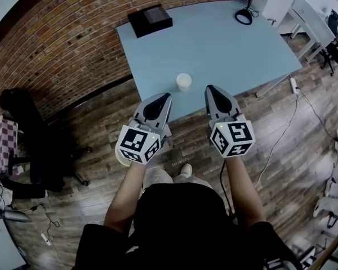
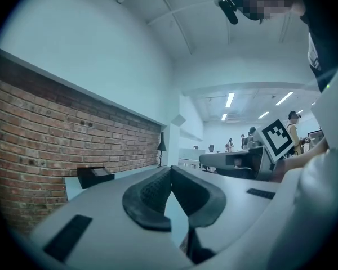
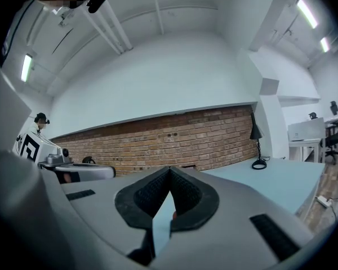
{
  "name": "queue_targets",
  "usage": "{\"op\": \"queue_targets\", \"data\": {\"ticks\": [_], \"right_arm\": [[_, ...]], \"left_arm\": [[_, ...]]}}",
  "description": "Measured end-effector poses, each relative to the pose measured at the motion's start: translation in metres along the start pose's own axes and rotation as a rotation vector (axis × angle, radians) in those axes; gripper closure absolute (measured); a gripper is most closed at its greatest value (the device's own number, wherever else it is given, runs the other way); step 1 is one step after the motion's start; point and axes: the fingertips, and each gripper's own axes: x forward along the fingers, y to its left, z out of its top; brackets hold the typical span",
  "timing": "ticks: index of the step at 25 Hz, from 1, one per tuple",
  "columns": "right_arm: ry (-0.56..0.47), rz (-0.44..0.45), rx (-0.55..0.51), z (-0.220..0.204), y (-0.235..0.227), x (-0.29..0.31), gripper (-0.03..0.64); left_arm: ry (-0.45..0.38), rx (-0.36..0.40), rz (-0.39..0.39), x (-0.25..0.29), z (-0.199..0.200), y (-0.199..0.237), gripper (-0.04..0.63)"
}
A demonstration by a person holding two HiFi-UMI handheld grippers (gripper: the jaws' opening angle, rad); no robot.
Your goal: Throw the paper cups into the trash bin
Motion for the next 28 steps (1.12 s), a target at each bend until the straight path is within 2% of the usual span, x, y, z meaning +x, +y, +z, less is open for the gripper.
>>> {"op": "queue_targets", "data": {"ticks": [8, 16, 24, 28], "right_arm": [[0.03, -0.014, 0.003, -0.007, -0.009, 0.019, 0.612], [0.031, -0.12, 0.018, -0.01, -0.019, 0.042, 0.612], [0.047, -0.248, 0.038, -0.019, -0.036, 0.064, 0.612], [0.062, -0.304, 0.053, -0.027, -0.046, 0.072, 0.612]], "left_arm": [[0.055, 0.007, -0.035, 0.036, -0.008, 0.022, 0.586], [0.117, 0.035, -0.141, 0.067, -0.03, 0.05, 0.586], [0.258, 0.131, -0.291, 0.103, -0.081, 0.071, 0.586], [0.339, 0.208, -0.375, 0.122, -0.108, 0.075, 0.584]]}}
